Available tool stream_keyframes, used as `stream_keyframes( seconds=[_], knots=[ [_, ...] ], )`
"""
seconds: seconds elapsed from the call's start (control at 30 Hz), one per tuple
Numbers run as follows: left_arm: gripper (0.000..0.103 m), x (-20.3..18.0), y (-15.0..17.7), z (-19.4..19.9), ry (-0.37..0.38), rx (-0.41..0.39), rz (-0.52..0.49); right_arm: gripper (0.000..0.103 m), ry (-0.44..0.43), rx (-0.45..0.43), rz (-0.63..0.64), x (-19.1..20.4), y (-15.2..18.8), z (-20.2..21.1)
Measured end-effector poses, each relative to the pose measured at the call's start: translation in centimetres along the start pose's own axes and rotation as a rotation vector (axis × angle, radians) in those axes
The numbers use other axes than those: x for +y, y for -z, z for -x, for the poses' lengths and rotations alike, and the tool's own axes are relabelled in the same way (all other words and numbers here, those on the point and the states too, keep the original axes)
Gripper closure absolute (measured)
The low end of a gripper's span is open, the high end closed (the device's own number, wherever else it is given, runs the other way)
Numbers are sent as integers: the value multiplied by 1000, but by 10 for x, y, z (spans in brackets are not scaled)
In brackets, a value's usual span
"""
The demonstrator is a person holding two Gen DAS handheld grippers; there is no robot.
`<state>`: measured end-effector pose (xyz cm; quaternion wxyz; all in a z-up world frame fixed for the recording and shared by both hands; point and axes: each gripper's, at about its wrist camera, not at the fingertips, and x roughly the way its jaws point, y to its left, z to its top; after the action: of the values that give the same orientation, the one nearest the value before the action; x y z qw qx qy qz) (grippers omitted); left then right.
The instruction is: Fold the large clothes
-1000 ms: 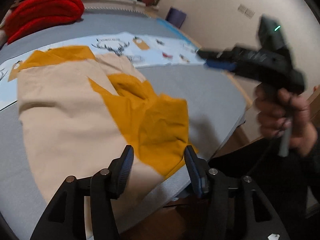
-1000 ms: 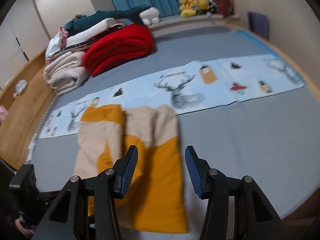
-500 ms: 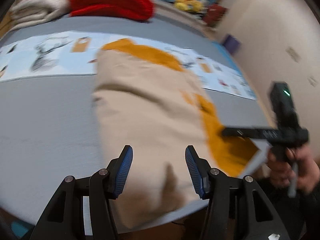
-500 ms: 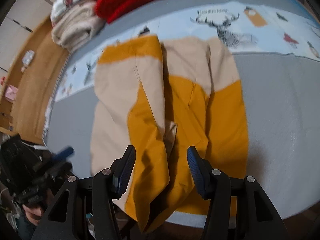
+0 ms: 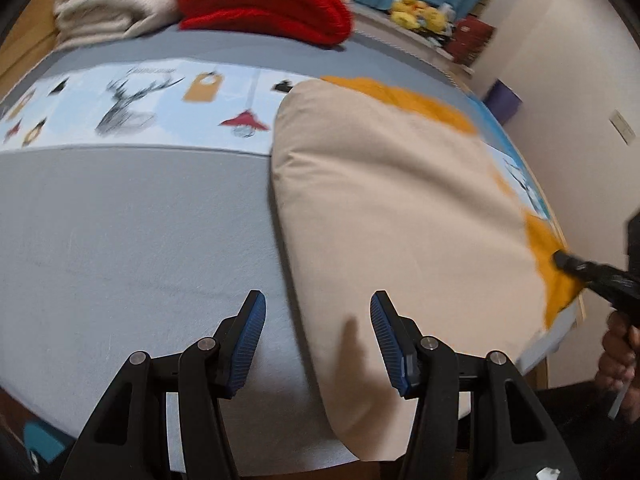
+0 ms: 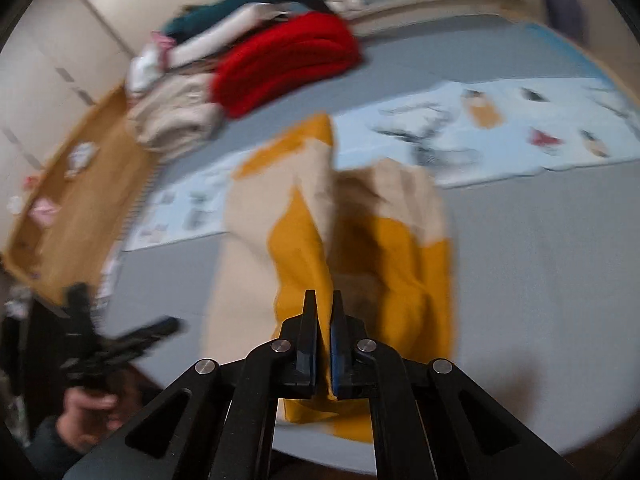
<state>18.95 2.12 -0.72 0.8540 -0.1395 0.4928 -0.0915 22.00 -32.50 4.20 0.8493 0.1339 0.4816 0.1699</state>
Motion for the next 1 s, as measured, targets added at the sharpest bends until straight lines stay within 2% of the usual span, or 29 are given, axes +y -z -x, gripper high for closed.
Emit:
stream_keyframes(
  seconds=[0.1,0.2,0.27,0.33,0.4,0.47,0.53,0.6,0.67,0.73,0.77,0.87,0.9,0.97,1.0],
  knots=[
    [52,-15,2,-8,65,39,-43,98,85,97,-53,-28,10,-13],
    [51,-28,11,-22,115,114,-92,99,173,203,2,-35,24,-36],
    [50,-34,18,-34,88,175,-139,98,190,282,16,-42,38,-52],
    [39,-36,34,-57,-30,272,-222,98,202,348,51,-42,46,-66],
    [36,-28,43,-71,-108,330,-236,98,188,400,85,-41,54,-77],
    [38,-24,39,-67,-76,326,-202,98,171,445,115,-36,58,-84],
    [44,-26,36,-59,-28,310,-199,98,188,431,189,-26,59,-83],
    [44,-30,39,-55,34,321,-215,98,167,417,193,-27,58,-78],
    [39,-32,51,-67,-14,384,-277,98,151,413,177,-34,57,-75],
    [38,-29,58,-78,-66,420,-292,99,193,439,196,-38,59,-78],
    [38,-29,56,-77,-62,418,-286,99,243,467,218,-41,64,-84],
    [38,-28,51,-70,-42,405,-268,101,315,493,240,-51,70,-87],
    [39,-28,50,-66,-34,394,-264,101,307,479,228,-53,67,-84],
    [39,-26,43,-56,-17,343,-255,100,271,388,192,-57,53,-69],
    [39,-25,38,-51,-13,312,-241,99,249,295,165,-59,40,-54]
  ],
)
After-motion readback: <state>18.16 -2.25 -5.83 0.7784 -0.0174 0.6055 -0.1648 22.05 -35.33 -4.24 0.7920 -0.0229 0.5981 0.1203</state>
